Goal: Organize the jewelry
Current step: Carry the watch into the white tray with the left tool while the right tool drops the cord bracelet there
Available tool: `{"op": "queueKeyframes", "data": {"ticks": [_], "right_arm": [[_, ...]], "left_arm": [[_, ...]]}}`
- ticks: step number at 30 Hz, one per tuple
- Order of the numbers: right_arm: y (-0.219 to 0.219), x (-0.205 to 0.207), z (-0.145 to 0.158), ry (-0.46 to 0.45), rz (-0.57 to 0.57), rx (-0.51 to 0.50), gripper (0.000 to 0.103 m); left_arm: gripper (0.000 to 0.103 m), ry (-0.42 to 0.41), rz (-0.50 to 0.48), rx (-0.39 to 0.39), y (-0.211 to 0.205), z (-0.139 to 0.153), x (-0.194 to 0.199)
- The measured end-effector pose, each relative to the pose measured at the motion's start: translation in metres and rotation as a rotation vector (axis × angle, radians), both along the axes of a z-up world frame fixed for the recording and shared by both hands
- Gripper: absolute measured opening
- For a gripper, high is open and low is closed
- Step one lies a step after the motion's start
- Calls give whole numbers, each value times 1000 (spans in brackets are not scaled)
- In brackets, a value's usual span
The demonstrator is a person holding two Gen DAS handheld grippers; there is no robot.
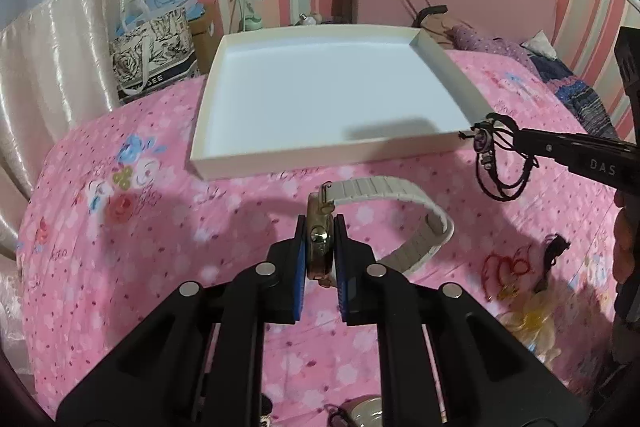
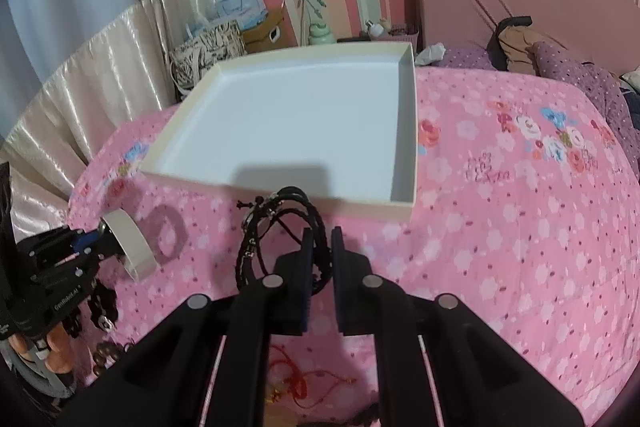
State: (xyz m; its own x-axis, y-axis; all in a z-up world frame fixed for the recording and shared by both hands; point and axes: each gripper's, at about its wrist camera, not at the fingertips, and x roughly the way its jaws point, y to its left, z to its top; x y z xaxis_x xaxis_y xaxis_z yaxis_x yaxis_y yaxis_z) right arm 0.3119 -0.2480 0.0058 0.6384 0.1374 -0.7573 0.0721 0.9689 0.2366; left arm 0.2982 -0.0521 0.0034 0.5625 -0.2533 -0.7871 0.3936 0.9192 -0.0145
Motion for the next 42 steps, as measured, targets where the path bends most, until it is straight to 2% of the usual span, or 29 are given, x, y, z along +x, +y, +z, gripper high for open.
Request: {"op": "queueKeyframes", "data": {"ticks": [5,7,9,11,13,18,25,35,42], "right_arm": [[-11,17,15,-58,-55,33,8],[-14,29,19,-80,-92,18,8],[-16,42,18,-88,-125,-1,8],[-21,55,11,-77,-142,5,8],[-25,69,-3,-50,-162,7,8],[-28,82,-33,2,-168,6,8],[-19,87,-51,43,-149,-39,8],[-14,80,-52,75,-126,-100,9],[-11,76,-51,104,-118,-97,8]], "left_arm": [[11,-30,23,-33,-3,23,19],[11,-31,51,-62,-2,31,38],[11,-48,101,-54,-4,34,61],[11,-47,144,-40,-4,30,86],[11,-12,170,-32,-2,19,112],[11,17,210,16,6,-2,137],[11,62,243,55,20,-30,136],[10,69,245,52,14,-34,136],[10,83,239,64,15,-39,122]]}}
